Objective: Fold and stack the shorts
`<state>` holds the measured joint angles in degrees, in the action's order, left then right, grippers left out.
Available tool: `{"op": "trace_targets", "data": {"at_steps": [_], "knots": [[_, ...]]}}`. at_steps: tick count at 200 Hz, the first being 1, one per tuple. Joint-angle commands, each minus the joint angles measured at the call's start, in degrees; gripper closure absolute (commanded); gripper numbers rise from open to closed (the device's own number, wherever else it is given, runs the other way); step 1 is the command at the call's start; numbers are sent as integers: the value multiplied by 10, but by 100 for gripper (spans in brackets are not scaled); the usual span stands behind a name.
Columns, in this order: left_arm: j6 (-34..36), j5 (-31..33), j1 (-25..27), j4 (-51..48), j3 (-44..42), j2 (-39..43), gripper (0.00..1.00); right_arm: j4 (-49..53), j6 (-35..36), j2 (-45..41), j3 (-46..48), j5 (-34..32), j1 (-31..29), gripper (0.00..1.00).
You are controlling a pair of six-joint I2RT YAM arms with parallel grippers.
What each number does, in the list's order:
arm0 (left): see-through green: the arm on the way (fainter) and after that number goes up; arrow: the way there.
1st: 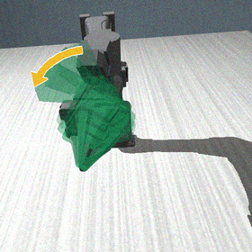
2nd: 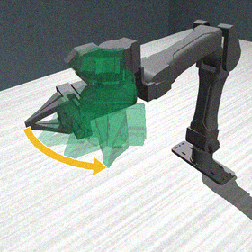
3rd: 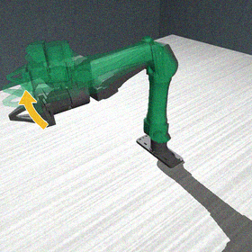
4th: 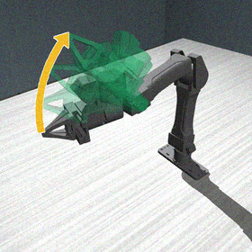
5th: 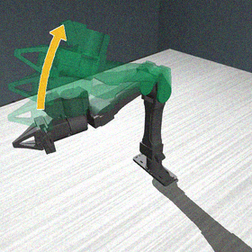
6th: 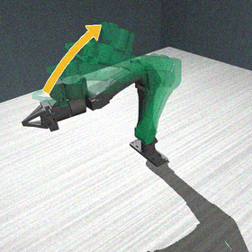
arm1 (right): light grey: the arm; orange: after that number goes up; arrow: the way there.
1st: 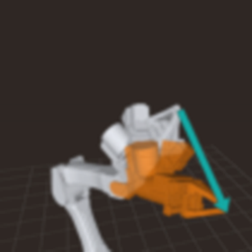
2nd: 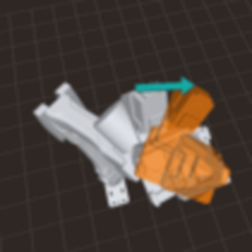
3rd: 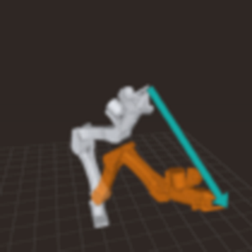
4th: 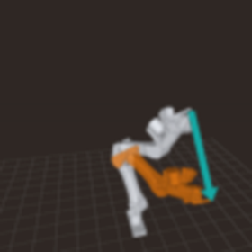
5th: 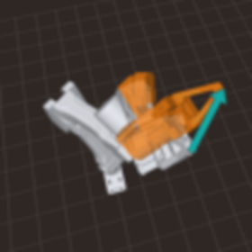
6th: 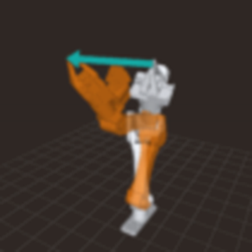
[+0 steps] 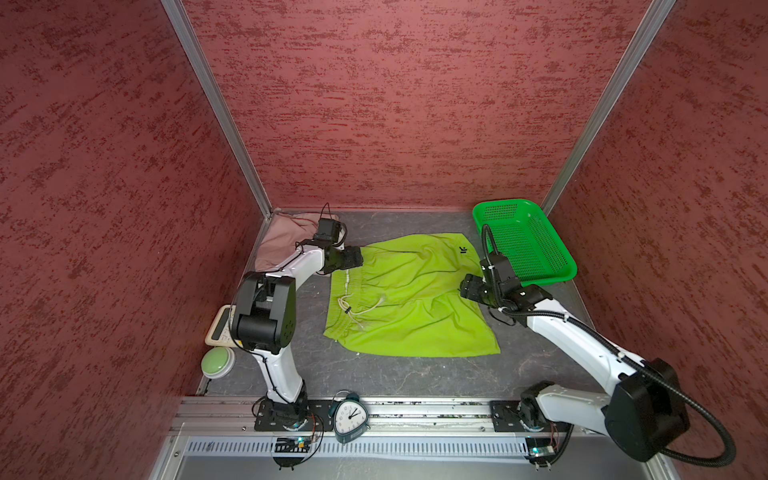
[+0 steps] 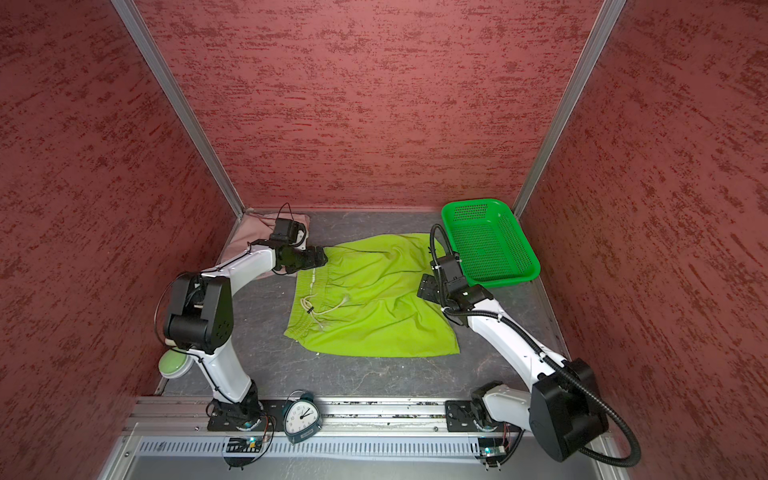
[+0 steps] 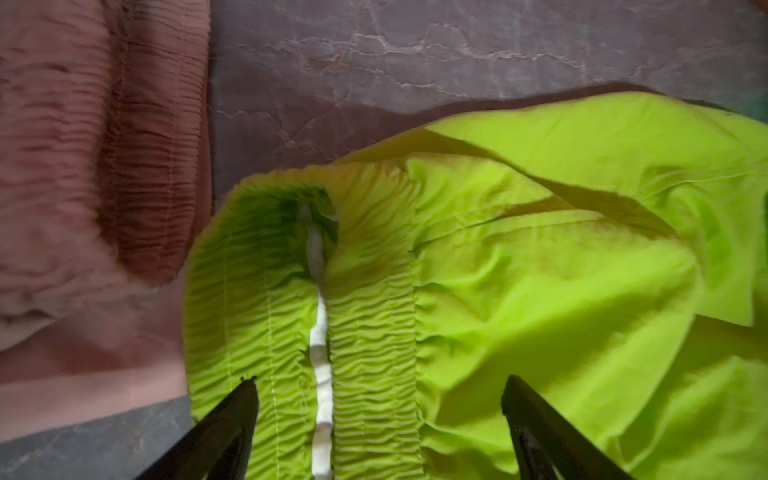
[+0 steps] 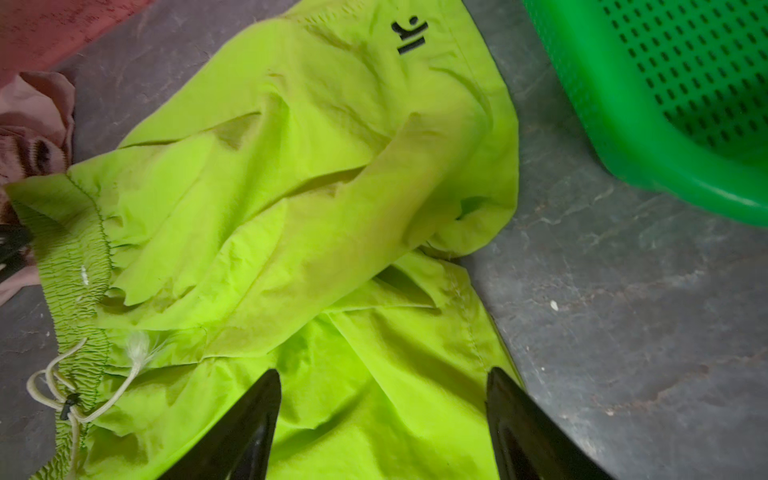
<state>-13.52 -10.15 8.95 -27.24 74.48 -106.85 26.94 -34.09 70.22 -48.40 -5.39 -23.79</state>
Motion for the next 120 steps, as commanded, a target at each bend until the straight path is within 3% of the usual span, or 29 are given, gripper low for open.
{"op": "trace_targets", "data": {"at_steps": [1, 46, 84, 93, 120], "knots": [[31, 14, 2, -4, 35, -27, 12, -48, 21, -4, -15, 15, 2, 21], [49, -20, 12, 20, 60, -71, 19, -65, 12, -8, 11, 31, 2, 21], [62, -9, 12, 17, 76, -96, 25, -74, -1, -23, 31, 38, 2, 21], [62, -16, 10, 16, 81, -101, 35, -76, -2, -26, 34, 39, 2, 21], [68, -18, 11, -5, 98, -101, 85, -82, -8, -30, 48, 41, 2, 21]]}}
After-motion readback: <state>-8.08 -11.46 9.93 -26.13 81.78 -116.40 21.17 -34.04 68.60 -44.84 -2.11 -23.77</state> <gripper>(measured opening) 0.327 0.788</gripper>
